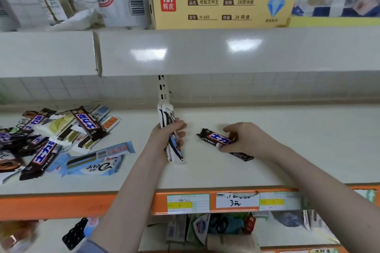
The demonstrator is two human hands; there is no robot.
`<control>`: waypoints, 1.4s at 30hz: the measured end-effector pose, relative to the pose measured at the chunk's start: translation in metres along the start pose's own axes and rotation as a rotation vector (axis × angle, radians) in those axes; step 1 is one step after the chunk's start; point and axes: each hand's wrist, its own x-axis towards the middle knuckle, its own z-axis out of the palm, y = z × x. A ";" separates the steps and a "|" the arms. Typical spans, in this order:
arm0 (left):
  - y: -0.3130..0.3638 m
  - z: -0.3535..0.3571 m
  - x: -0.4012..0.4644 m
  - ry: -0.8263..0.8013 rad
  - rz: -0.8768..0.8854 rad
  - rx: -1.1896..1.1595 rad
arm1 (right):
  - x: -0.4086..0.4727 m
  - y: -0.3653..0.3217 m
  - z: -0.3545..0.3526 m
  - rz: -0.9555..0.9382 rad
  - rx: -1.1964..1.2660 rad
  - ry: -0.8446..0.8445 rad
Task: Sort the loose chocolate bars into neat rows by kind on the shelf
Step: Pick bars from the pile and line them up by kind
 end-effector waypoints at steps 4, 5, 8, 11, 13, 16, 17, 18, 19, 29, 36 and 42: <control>0.002 -0.006 0.006 -0.021 0.005 -0.090 | 0.007 0.000 0.001 -0.012 -0.092 -0.005; 0.003 -0.007 0.007 -0.026 0.000 -0.109 | 0.010 0.000 0.002 -0.030 -0.114 0.012; 0.002 -0.013 0.010 -0.031 -0.058 -0.149 | 0.023 0.002 0.004 -0.119 -0.186 0.108; 0.001 -0.019 0.014 -0.022 -0.094 -0.209 | 0.045 0.002 0.006 -0.196 -0.199 0.186; 0.001 -0.020 0.014 -0.016 -0.107 -0.264 | 0.061 -0.001 0.006 -0.243 -0.220 0.206; 0.002 -0.019 0.011 -0.004 -0.107 -0.327 | 0.083 -0.007 0.005 -0.326 -0.210 0.229; 0.002 -0.019 0.010 -0.003 -0.111 -0.355 | 0.090 -0.009 0.005 -0.344 -0.203 0.219; 0.002 -0.020 0.010 -0.007 -0.121 -0.382 | 0.097 -0.011 0.005 -0.358 -0.206 0.200; 0.003 -0.021 0.010 -0.012 -0.136 -0.406 | 0.104 -0.012 0.006 -0.366 -0.215 0.180; 0.001 -0.026 0.014 -0.029 -0.153 -0.478 | 0.143 -0.004 0.018 -0.324 -0.207 0.014; 0.001 -0.025 0.016 -0.046 -0.186 -0.511 | 0.153 0.001 0.030 -0.280 -0.206 0.016; 0.000 -0.025 0.018 -0.083 -0.197 -0.531 | 0.162 0.004 0.033 -0.291 -0.183 -0.024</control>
